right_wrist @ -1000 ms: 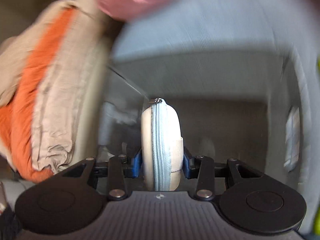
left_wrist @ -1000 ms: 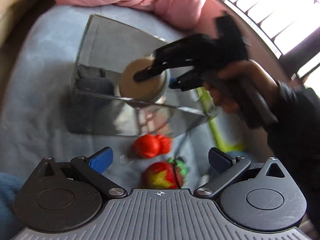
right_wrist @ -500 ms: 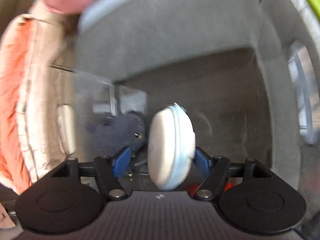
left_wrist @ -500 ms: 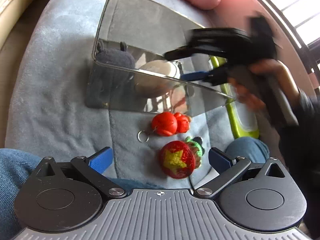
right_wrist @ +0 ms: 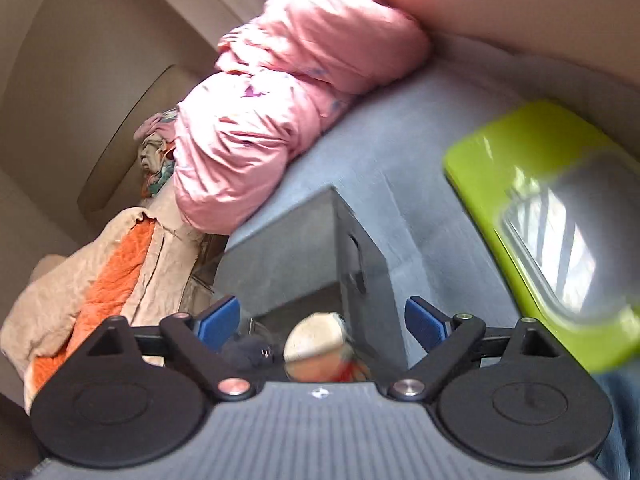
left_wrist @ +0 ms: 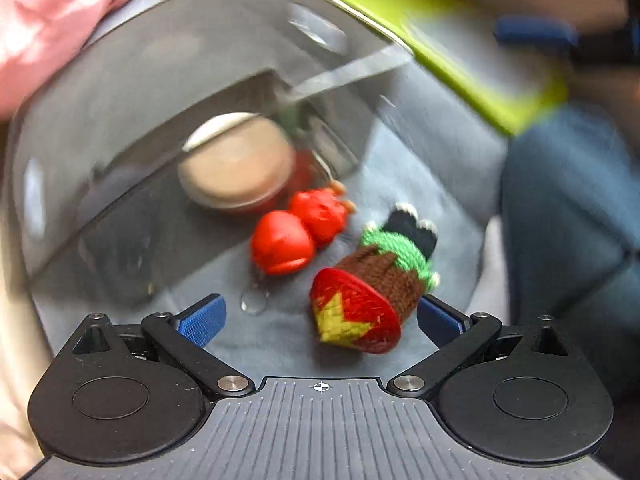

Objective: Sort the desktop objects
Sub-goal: 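Carry the white pouch into the clear box and open the right tool, then grasp the crocheted doll with the left tool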

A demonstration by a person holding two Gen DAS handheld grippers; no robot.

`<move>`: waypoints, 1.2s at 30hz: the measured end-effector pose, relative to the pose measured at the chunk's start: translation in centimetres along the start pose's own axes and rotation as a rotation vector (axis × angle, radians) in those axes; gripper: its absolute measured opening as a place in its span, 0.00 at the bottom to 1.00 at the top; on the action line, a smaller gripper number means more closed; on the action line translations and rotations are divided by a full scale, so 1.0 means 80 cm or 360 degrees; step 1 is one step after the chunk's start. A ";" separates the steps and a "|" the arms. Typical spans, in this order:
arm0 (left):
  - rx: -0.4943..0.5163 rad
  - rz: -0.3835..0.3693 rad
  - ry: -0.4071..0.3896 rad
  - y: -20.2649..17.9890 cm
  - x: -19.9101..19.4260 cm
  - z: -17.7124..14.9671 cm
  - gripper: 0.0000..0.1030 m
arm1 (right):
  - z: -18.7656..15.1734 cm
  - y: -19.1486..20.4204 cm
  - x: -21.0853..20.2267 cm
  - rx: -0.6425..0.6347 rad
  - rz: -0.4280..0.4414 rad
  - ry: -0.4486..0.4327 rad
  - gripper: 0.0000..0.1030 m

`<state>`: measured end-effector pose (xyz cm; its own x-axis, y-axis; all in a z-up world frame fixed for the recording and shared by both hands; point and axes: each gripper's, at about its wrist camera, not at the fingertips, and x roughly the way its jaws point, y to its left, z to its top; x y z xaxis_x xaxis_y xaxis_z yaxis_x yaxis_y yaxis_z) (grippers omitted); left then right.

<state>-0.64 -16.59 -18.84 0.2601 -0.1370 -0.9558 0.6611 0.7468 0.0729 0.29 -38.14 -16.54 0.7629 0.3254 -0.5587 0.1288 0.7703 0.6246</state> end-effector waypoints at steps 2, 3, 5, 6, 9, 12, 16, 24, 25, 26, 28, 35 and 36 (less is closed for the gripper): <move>0.0173 0.0067 0.0039 -0.033 0.014 0.008 1.00 | -0.006 -0.016 -0.004 0.0075 0.0031 0.0005 0.88; 0.0224 0.0086 0.0047 -0.042 0.017 0.010 1.00 | -0.009 -0.023 -0.006 0.0109 0.0044 0.0001 0.89; 0.0315 0.0143 0.0072 -0.060 0.027 0.014 1.00 | -0.012 -0.035 -0.015 0.0136 0.0054 -0.0019 0.89; 0.0354 0.0165 0.0083 -0.067 0.033 0.016 1.00 | -0.013 -0.040 -0.021 0.0138 0.0059 -0.0027 0.90; 0.0413 0.0179 0.0114 -0.080 0.050 0.023 1.00 | -0.024 -0.040 -0.028 0.0069 0.0067 -0.0055 0.94; 0.0459 0.0155 0.0168 -0.089 0.066 0.029 1.00 | -0.032 -0.044 -0.041 -0.0016 0.0009 -0.0083 0.94; 0.0416 0.0021 0.0234 -0.088 0.082 0.032 1.00 | -0.038 -0.070 -0.057 0.0053 0.0000 -0.0131 0.94; 0.0172 -0.0040 0.0191 -0.043 0.084 0.033 0.96 | -0.036 -0.121 -0.106 0.0337 -0.0036 -0.0454 0.95; 0.0194 -0.0003 0.0195 -0.045 0.086 0.030 0.93 | -0.034 -0.122 -0.111 0.0355 -0.0032 -0.0483 0.97; 0.0228 0.0031 0.0193 -0.048 0.088 0.026 0.84 | -0.032 -0.121 -0.112 0.0355 -0.0031 -0.0488 0.97; 0.0327 0.0091 0.0146 -0.061 0.083 0.017 0.78 | -0.029 -0.118 -0.112 0.0341 -0.0034 -0.0485 0.97; -0.0048 -0.0136 0.0080 -0.002 0.035 0.002 0.53 | -0.025 -0.105 -0.107 0.0301 -0.0026 -0.0413 0.97; -0.0102 -0.0161 0.0069 0.010 0.028 -0.003 0.53 | -0.025 -0.104 -0.107 0.0296 -0.0027 -0.0411 0.97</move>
<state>0.34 -16.13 -20.99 0.1628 -0.1865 -0.9689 0.6359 0.7707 -0.0415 -8.62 -46.22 -18.03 0.8923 0.1450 -0.4276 0.2382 0.6532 0.7187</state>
